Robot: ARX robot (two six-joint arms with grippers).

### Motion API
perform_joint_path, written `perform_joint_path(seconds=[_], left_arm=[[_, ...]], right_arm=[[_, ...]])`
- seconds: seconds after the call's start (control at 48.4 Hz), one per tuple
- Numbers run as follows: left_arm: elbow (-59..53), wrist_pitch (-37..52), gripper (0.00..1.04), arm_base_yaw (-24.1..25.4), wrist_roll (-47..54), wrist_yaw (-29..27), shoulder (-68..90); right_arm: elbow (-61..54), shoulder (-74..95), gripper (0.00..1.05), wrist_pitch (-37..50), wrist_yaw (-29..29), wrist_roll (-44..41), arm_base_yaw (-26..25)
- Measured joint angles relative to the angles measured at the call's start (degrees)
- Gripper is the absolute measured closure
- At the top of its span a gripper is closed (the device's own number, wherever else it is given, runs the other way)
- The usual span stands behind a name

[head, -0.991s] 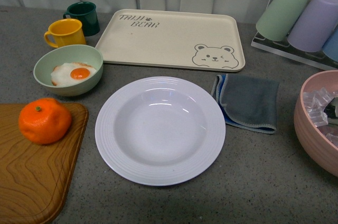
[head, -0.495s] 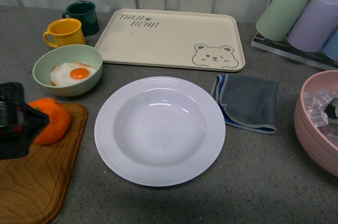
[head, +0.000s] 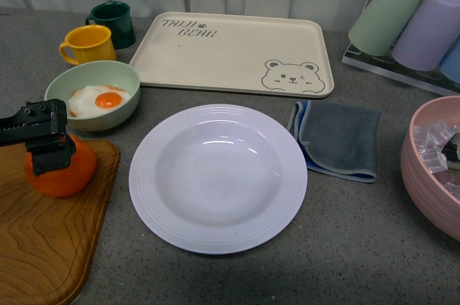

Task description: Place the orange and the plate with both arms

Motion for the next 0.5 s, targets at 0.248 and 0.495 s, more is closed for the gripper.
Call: perform_joint_path(seconds=[0.248, 0.495], left_arm=[[2.3, 0.2, 0.07, 0.6, 2.6, -1.0, 5.0], [4.3, 1.9, 0.32, 2.0, 2.8, -2.2, 7.6]], right_arm=[[0.0, 0.0, 0.09, 0.0, 0.0, 0.0, 0.0], [0.0, 0.0, 0.09, 0.0, 0.0, 0.0, 0.0]])
